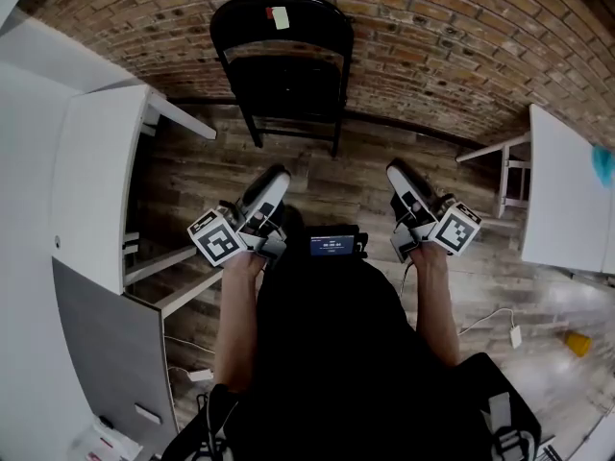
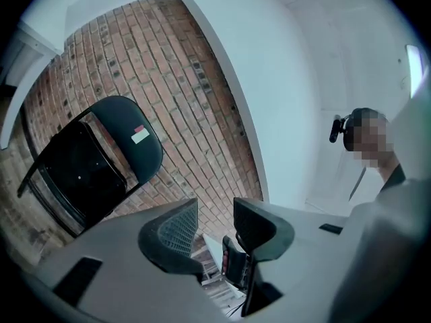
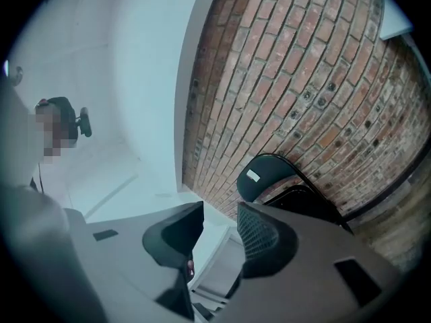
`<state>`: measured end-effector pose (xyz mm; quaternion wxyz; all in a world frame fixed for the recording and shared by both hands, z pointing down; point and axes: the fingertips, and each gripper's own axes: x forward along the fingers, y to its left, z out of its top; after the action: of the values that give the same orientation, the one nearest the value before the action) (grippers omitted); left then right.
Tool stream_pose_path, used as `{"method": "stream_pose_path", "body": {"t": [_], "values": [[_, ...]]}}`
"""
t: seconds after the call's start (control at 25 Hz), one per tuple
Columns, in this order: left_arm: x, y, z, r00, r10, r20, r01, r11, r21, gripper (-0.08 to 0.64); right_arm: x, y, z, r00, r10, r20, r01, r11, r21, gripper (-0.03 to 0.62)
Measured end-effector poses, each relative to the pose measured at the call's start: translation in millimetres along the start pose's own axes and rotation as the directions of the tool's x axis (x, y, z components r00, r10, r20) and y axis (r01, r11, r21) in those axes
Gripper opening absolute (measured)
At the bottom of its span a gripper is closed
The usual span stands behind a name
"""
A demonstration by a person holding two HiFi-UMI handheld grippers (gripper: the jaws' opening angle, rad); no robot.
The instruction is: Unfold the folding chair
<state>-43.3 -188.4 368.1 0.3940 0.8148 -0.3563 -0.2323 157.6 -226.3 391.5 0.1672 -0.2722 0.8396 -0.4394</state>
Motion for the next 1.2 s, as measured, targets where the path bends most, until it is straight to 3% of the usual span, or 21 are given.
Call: {"method": "stream_pose_path", "body": {"t": [0.48, 0.72, 0.96, 1.2], "values": [[17, 43, 69, 0.989, -0.143, 0.036, 0.145, 0.988, -0.059, 0.176, 63, 6, 15, 0.994, -0.098, 0.053, 0.1, 0.994, -0.051, 0.138], [17, 76, 106, 0.979, -0.193, 0.065, 0.198, 0.976, -0.091, 0.176, 114, 15, 22, 0.992, -0.118, 0.055, 0.124, 0.983, -0.136, 0.138], [18, 103, 123, 0.977, -0.196, 0.083, 0.207, 0.968, -0.143, 0.176, 132, 6, 19, 0.982, -0.184, 0.042, 0.188, 0.972, -0.141, 0.138], [26, 133, 128, 0.988, -0.138, 0.072, 0.149, 0.973, -0.176, 0.178, 149, -23, 25, 0.974, -0.229, 0.002, 0.227, 0.964, -0.141, 0.138]]}}
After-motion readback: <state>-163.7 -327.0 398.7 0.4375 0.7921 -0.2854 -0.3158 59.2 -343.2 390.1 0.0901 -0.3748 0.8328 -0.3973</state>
